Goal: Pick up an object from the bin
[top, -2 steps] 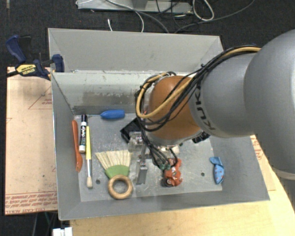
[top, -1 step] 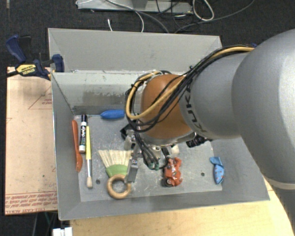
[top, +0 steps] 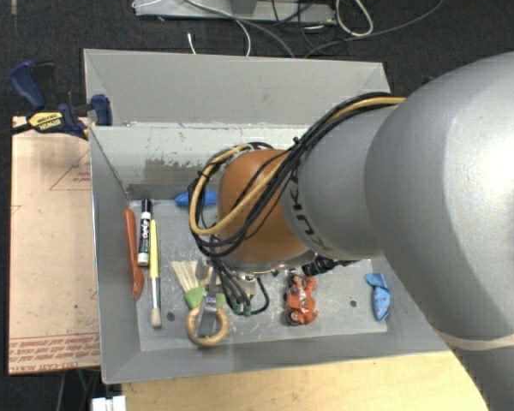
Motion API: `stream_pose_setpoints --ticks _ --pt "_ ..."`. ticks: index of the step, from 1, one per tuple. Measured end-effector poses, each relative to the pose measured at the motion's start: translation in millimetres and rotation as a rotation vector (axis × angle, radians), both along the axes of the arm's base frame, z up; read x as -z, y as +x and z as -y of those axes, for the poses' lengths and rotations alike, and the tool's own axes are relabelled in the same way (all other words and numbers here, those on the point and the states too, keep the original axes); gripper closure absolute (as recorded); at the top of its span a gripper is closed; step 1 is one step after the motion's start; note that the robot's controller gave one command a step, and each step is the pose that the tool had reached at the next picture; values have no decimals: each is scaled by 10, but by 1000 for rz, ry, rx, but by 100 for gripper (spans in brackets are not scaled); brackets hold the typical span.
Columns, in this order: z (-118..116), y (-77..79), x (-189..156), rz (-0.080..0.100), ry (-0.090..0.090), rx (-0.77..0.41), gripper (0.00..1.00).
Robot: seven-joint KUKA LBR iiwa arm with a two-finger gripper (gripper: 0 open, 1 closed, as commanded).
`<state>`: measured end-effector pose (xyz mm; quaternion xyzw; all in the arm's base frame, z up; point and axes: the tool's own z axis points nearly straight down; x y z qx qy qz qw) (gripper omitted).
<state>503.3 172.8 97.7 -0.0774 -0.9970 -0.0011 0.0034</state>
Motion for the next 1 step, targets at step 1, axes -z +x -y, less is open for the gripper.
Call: stream_pose_setpoints --ticks 1 --pt "59 189 251 15 0 238 0"
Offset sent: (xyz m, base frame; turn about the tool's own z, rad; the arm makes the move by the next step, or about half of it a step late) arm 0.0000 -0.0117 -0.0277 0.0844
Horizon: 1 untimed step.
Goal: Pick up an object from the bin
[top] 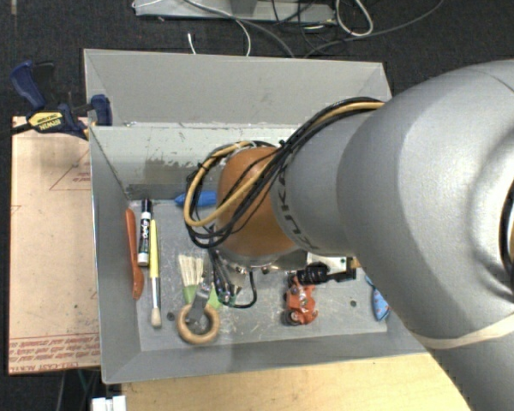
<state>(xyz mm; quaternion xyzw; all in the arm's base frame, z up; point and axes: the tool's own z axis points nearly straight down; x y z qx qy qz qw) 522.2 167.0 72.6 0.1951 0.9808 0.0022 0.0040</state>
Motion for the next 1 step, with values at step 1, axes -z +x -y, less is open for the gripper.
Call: stream_pose_setpoints --ticks 1 --pt "43 -150 -4 6 4 -152 100"
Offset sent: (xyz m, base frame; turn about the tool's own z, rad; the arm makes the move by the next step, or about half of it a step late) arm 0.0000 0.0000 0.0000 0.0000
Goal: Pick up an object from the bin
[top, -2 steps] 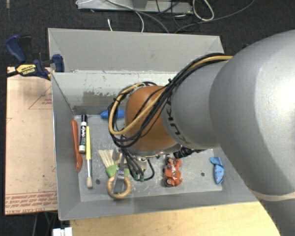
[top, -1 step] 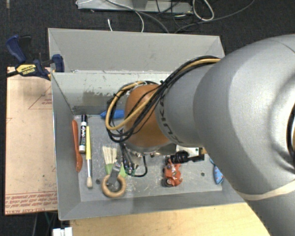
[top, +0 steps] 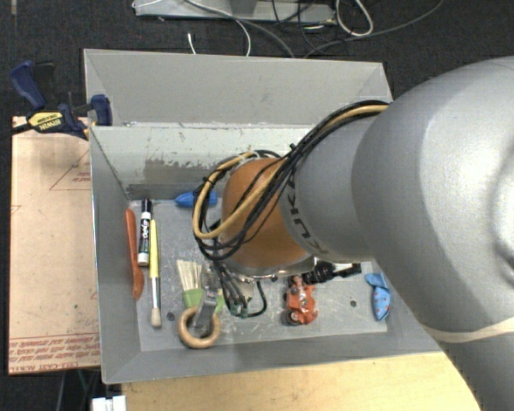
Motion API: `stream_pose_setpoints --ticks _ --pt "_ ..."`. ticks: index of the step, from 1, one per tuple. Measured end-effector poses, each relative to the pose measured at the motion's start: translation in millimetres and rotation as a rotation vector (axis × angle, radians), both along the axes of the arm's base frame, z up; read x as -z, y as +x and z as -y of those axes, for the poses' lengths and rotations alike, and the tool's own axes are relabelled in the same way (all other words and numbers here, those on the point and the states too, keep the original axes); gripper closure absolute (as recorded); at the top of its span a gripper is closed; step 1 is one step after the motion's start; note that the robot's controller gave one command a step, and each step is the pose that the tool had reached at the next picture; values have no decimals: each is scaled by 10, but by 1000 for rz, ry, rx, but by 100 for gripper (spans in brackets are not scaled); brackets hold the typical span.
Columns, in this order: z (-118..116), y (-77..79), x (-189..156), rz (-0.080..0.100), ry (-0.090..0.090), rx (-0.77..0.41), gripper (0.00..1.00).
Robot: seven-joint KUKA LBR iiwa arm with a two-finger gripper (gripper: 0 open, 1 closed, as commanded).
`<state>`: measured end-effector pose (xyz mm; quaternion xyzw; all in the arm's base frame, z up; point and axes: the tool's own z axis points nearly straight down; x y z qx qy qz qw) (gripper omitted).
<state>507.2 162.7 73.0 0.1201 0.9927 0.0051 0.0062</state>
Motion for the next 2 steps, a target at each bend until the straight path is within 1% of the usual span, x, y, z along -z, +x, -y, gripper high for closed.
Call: stream_pose_setpoints --ticks 1,2 --pt "0 0 -1 0 0 0 100" --pt "14 -38 -379 -13 -4 -2 100"
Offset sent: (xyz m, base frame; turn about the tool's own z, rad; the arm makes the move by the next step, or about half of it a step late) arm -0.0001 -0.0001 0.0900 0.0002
